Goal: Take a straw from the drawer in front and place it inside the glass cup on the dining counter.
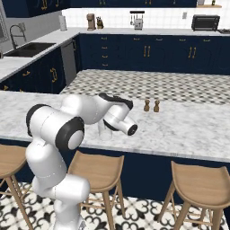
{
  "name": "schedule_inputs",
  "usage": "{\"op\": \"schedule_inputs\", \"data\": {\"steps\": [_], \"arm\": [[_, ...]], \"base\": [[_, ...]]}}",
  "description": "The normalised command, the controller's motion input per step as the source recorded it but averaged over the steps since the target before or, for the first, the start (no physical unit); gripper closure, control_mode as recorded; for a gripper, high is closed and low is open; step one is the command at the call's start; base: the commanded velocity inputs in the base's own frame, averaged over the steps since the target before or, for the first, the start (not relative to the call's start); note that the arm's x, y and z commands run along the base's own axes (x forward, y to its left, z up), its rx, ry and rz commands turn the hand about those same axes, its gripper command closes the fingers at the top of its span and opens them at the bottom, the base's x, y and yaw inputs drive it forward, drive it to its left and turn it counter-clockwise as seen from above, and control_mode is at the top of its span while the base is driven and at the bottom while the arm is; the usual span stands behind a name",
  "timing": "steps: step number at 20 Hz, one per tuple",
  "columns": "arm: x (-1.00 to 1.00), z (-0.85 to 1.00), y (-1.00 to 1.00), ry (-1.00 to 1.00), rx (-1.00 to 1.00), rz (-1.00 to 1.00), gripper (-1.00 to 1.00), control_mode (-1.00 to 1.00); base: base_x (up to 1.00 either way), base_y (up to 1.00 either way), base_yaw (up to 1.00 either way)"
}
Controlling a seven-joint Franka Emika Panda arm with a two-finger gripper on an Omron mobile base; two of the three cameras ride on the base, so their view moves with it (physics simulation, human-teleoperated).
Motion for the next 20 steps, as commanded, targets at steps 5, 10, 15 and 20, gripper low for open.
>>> {"op": "schedule_inputs", "data": {"steps": [5,10,15,20], "arm": [[0.01,-0.15,0.0,0.0,0.0,0.0,1.0,-1.0],[0.0,-0.23,0.0,0.0,0.0,0.0,1.0,-1.0],[-0.04,-0.13,0.01,0.0,0.0,0.0,1.0,-1.0],[-0.11,0.0,0.06,0.0,0.0,0.0,1.0,-1.0]], "base": [[0.0,0.0,0.0],[0.0,0.0,0.0],[0.0,0.0,0.0],[0.0,0.0,0.0]]}}
